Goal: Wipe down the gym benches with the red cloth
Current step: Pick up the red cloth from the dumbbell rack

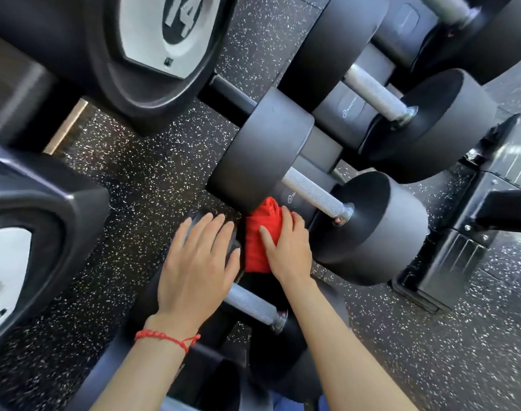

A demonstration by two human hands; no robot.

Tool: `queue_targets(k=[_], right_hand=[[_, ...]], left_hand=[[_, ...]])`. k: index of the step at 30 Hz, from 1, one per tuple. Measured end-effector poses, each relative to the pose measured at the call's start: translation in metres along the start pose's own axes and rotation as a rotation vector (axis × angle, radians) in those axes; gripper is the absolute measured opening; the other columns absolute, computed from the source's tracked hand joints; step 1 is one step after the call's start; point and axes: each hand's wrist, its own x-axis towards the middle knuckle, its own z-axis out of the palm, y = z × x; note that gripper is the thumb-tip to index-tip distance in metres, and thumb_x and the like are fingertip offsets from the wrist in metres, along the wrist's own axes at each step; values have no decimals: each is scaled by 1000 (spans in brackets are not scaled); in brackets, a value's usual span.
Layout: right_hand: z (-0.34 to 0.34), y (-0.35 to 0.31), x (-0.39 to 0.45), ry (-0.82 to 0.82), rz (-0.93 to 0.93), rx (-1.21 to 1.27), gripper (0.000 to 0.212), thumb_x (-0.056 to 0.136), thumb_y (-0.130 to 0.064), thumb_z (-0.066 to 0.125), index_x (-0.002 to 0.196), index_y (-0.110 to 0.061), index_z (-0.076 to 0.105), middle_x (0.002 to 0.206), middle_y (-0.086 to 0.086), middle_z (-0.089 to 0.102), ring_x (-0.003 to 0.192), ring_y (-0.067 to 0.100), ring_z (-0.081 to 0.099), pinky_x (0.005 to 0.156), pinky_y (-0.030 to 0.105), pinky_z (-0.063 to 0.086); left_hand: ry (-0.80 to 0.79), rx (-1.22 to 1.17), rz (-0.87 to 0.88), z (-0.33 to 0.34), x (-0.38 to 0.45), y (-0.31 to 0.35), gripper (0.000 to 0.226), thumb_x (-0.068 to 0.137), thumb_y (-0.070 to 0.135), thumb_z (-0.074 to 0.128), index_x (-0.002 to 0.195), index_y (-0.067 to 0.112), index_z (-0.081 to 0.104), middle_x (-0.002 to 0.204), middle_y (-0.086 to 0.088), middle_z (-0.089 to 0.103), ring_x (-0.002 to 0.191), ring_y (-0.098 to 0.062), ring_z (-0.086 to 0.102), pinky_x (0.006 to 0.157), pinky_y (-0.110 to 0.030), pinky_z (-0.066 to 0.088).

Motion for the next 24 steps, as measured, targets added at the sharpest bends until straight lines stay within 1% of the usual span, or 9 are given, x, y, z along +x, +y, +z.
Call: queue_targets(k=[3, 6, 9, 11, 14, 16, 20, 24], right_hand=[[6, -3, 2, -5, -3, 53, 65, 89, -44, 50, 141, -15, 25, 148, 10, 22, 128, 31, 34, 97, 42, 36], [11, -8, 2, 13, 4, 122, 68, 86, -43, 55, 141, -15, 25, 150, 8, 18, 126, 33, 33, 97, 41, 35], [17, -10, 3, 55, 8, 194, 70, 82, -40, 63, 138, -15, 30, 146, 8, 25, 123, 32, 36, 99, 39, 33], [21, -10, 4, 81, 18, 235, 73, 78, -39, 67, 137, -15, 32, 141, 8, 29, 121, 31, 39, 100, 40, 34], [27, -9, 3, 94, 40, 269, 79, 73, -39, 72, 137, -15, 32, 138, 8, 30, 121, 30, 40, 100, 43, 38], [28, -10, 3, 100, 56, 288, 79, 72, -38, 73, 137, -17, 32, 136, 7, 30, 119, 27, 42, 98, 42, 40], [29, -9, 4, 110, 68, 327, 75, 72, -33, 73, 135, -18, 35, 133, 6, 32, 115, 24, 46, 95, 37, 41], [26, -8, 4, 114, 72, 372, 71, 73, -28, 73, 134, -17, 38, 130, 6, 34, 111, 20, 47, 92, 24, 34]], left_hand=[[13, -17, -24, 0, 1, 1, 40, 90, 26, 43, 112, -1, 64, 116, -15, 64, 109, -29, 59, 99, -48, 37], [20, -26, -28, 0, 1, 1, 39, 90, 26, 44, 110, -1, 65, 114, -15, 64, 108, -29, 60, 99, -47, 37], [18, -31, -24, 1, 1, 1, 39, 90, 26, 44, 110, -1, 65, 114, -15, 64, 108, -28, 60, 99, -48, 38], [22, -33, -24, 1, 1, 1, 39, 90, 26, 44, 110, -1, 64, 114, -14, 64, 108, -28, 60, 99, -48, 38], [30, -34, -28, 1, 1, 2, 38, 91, 25, 44, 111, 0, 64, 113, -14, 64, 108, -28, 59, 99, -48, 38], [34, -37, -29, 1, 1, 1, 38, 91, 25, 44, 110, 0, 64, 113, -14, 64, 108, -28, 59, 100, -48, 38], [38, -39, -29, 2, 1, 1, 38, 90, 25, 44, 109, 0, 64, 113, -14, 65, 107, -28, 60, 100, -47, 38], [54, -47, -30, 2, 2, 1, 37, 90, 25, 44, 109, -1, 64, 112, -15, 65, 106, -28, 60, 100, -47, 37]])
